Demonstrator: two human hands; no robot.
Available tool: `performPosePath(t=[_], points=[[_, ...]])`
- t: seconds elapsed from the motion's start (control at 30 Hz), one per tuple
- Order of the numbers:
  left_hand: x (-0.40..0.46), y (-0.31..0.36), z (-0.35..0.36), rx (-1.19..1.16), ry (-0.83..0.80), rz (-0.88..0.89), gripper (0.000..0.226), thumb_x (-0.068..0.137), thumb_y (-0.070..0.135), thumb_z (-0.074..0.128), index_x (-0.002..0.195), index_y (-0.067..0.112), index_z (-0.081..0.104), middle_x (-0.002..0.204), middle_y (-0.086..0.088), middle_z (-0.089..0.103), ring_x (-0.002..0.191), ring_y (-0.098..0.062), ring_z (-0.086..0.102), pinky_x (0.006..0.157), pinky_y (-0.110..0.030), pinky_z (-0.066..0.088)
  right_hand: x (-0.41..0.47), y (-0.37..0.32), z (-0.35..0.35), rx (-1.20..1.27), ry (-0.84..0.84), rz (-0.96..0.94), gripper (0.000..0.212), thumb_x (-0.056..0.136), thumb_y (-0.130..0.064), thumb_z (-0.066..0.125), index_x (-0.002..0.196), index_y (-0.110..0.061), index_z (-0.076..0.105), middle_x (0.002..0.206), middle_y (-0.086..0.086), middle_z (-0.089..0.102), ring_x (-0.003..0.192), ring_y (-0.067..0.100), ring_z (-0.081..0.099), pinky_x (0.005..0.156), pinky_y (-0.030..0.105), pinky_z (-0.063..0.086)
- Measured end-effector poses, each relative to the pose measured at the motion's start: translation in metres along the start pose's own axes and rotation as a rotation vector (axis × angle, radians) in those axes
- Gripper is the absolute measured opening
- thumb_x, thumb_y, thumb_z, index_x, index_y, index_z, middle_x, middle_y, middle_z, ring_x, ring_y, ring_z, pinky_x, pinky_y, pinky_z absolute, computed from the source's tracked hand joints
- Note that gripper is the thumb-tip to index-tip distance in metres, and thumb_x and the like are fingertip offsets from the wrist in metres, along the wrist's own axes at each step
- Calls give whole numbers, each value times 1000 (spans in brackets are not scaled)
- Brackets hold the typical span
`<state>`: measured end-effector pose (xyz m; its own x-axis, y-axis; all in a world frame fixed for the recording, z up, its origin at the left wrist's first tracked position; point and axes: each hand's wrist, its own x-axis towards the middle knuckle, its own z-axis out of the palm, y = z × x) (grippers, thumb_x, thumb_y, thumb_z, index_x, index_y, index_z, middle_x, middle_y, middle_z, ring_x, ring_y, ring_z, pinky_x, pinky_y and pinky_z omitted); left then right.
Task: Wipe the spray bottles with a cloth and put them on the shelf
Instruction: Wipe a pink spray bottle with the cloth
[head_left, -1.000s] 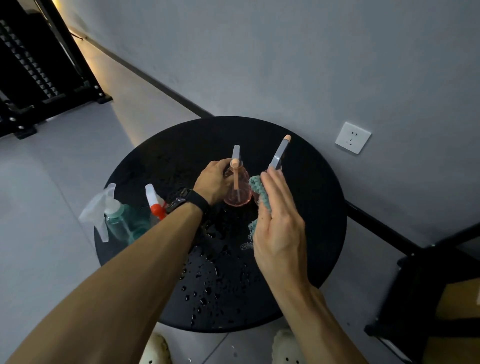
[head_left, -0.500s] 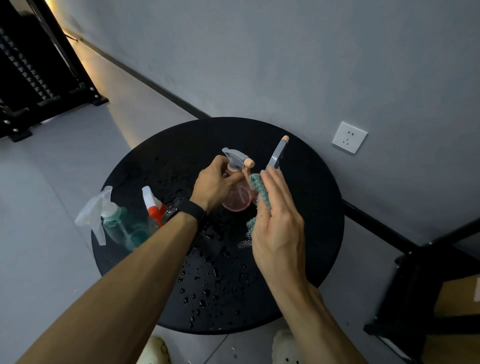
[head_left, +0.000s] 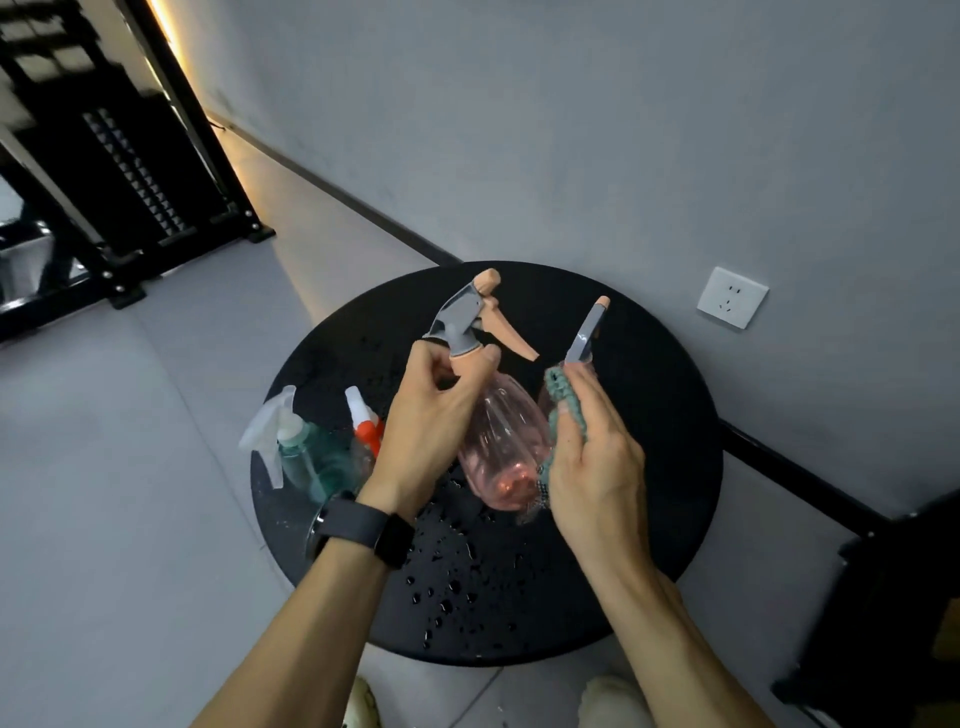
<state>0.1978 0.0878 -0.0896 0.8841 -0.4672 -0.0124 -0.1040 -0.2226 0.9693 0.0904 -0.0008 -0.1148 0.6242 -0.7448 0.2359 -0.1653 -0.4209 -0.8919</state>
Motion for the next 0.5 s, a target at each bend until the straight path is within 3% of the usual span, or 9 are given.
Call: performPosePath(t=[0.13, 0.27, 0.37, 0.5], points=[[-16, -5, 1, -108, 44, -25, 42, 87, 57, 64, 94, 18, 53, 84, 3, 72, 77, -17, 70, 76, -43, 57, -9, -9, 4, -8, -194, -104, 42, 102, -17, 42, 144, -20, 43, 147, -8, 43, 132, -2, 38, 105, 15, 39], [-25, -20, 0, -215, 115, -100, 41, 86, 55, 65, 90, 16, 55, 76, 6, 58, 72, -10, 58, 76, -38, 52, -18, -13, 14, -25, -379, -195, 44, 103, -23, 38, 148, -23, 36, 145, -18, 37, 121, -29, 25, 99, -2, 25], [-28, -23, -4, -340, 110, -162, 36, 89, 50, 63, 93, 14, 56, 76, 5, 60, 72, -6, 61, 74, -30, 53, -24, -12, 21, -85, -441, -258, 49, 104, -30, 33, 152, -25, 23, 152, -24, 18, 136, -22, 6, 110, 3, 11], [-28, -22, -11, -445, 85, -178, 35, 90, 49, 65, 91, 15, 57, 79, 0, 61, 76, -12, 61, 77, -32, 53, -37, -14, 31, -192, -358, -360, 53, 103, -42, 25, 152, -23, 19, 157, -18, 13, 145, -6, 2, 119, 22, 13]])
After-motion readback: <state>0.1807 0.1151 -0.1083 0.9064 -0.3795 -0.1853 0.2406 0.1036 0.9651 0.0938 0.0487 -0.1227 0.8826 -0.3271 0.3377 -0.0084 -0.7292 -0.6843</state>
